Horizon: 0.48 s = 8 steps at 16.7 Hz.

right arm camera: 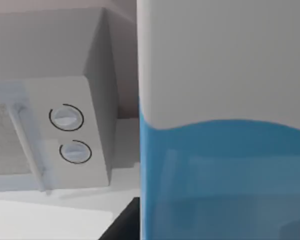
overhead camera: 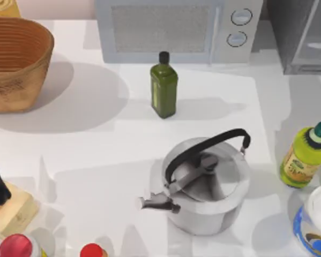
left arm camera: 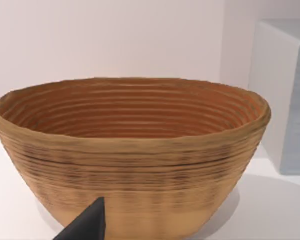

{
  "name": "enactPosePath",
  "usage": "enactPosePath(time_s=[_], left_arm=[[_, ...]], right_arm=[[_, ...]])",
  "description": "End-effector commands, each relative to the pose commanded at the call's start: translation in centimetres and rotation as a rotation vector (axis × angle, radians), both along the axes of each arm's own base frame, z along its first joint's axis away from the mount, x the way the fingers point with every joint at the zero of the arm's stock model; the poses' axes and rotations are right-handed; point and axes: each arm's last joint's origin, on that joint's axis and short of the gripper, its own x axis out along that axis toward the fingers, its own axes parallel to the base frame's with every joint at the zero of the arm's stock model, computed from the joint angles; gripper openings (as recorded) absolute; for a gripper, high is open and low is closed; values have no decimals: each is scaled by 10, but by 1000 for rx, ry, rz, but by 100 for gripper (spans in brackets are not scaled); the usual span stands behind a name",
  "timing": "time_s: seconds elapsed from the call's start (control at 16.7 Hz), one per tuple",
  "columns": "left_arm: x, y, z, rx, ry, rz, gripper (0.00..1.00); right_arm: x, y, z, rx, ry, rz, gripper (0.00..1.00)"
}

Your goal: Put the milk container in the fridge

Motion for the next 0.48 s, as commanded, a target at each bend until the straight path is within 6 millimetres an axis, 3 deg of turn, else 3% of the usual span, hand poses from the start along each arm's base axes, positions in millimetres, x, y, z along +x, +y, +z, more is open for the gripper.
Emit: enactPosePath(time_s=[0.24, 0.48], left_arm=[[0, 0, 0, 0, 0, 0, 100], [0, 0, 0, 0, 0, 0, 100]], right_arm=[[-56, -15, -54, -17, -158, -1, 0], [-74, -21, -113, -47, -237, -3, 0]])
